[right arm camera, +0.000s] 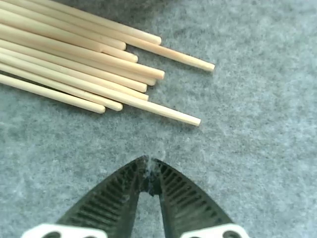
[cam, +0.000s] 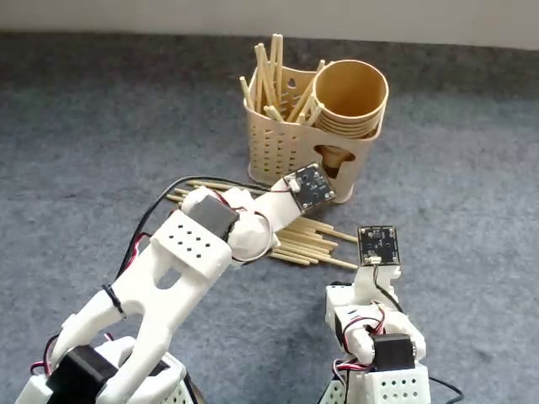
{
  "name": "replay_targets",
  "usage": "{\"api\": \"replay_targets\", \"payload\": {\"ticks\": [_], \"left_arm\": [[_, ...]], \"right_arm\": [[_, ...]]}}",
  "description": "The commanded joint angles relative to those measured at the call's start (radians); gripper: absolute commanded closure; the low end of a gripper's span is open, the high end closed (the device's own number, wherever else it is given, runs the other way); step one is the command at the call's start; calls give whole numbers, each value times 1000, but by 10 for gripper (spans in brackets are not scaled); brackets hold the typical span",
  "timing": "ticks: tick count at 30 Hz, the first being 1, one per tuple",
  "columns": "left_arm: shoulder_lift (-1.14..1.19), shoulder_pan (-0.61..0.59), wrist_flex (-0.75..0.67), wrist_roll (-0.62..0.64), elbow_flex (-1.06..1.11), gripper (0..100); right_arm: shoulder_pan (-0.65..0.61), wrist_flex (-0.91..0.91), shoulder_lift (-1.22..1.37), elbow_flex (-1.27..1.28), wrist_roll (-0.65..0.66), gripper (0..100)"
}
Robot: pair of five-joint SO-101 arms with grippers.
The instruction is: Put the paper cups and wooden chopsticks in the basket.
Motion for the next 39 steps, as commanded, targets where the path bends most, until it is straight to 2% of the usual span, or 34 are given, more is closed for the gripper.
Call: {"api": "replay_targets", "payload": {"ticks": [1,14,20,23,34,39], "left_arm": [[35,-18,-20,-11,10,918],[450,-53,-20,-126,-222,916],[610,-76,-20,-133,-309,916],[690,-87,-15,-189,-349,919],[754,-62,239,-213,-426,989],[746,-64,272,-212,-381,989]], "right_arm": [[8,8,-19,142,2,994],[8,8,-19,142,2,994],[8,8,-19,142,2,994],[8,8,-19,142,2,994],[8,8,-19,142,2,994],[8,8,-19,142,2,994]]}}
